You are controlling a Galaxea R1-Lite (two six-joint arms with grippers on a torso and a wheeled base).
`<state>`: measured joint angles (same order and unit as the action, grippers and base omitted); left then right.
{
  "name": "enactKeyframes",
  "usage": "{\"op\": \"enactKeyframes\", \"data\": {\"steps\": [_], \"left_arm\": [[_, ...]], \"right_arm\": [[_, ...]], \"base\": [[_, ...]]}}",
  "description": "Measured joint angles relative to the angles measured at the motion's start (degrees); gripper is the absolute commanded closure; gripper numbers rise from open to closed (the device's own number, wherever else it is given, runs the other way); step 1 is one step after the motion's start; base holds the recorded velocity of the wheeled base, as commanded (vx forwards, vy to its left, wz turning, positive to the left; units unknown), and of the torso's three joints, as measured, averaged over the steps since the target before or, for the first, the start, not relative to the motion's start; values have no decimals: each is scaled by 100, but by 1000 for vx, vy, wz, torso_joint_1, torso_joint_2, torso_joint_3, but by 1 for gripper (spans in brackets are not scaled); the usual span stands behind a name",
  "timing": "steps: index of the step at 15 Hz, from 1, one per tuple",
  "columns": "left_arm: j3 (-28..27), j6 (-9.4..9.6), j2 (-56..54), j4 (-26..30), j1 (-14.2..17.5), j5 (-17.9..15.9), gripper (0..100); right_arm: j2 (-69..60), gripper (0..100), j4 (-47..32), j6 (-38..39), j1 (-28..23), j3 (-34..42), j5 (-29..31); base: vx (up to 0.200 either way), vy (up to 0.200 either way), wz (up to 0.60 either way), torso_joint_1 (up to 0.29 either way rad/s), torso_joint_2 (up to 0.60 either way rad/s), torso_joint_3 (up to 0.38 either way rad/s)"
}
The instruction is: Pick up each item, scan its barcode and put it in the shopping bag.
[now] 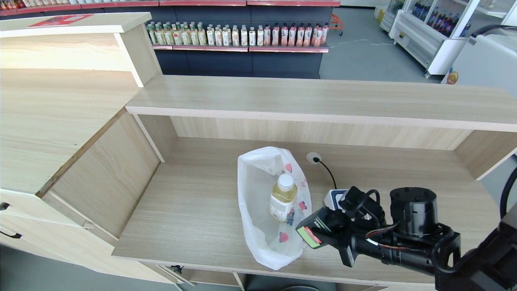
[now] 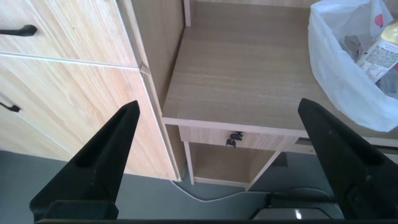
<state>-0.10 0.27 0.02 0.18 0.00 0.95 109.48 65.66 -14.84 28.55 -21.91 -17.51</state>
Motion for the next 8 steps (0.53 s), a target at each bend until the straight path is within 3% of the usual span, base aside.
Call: {"op": "enactKeyframes", "data": {"steps": [4, 8], "left_arm": [[0, -2, 0, 0, 0, 0, 0], [0, -2, 0, 0, 0, 0, 0]], "right_arm": [[852, 100, 718, -24, 269, -507, 0], [1443, 100, 819, -40, 380, -957, 11]], "base": [[0, 0, 0, 0, 0, 0], [0, 0, 0, 0, 0, 0]]}}
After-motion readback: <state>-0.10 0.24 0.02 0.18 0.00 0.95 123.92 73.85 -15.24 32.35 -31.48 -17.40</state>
